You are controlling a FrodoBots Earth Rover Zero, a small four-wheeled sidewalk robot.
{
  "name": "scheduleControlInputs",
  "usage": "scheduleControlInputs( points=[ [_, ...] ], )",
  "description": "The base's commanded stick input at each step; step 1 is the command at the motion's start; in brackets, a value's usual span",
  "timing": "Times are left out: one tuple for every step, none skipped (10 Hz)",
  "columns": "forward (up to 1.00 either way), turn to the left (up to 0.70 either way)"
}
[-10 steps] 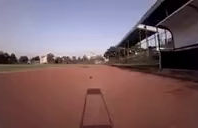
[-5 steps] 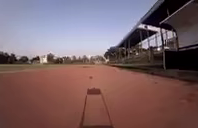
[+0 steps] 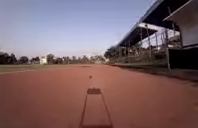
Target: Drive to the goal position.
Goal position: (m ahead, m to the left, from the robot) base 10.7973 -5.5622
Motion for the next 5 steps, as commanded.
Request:
scheduleControlInputs(
  points=[
    [0.70,0.00],
    [0.70,0.00],
    [0.70,0.00],
    [0.70,0.00],
    [0.70,0.00]
  ],
)
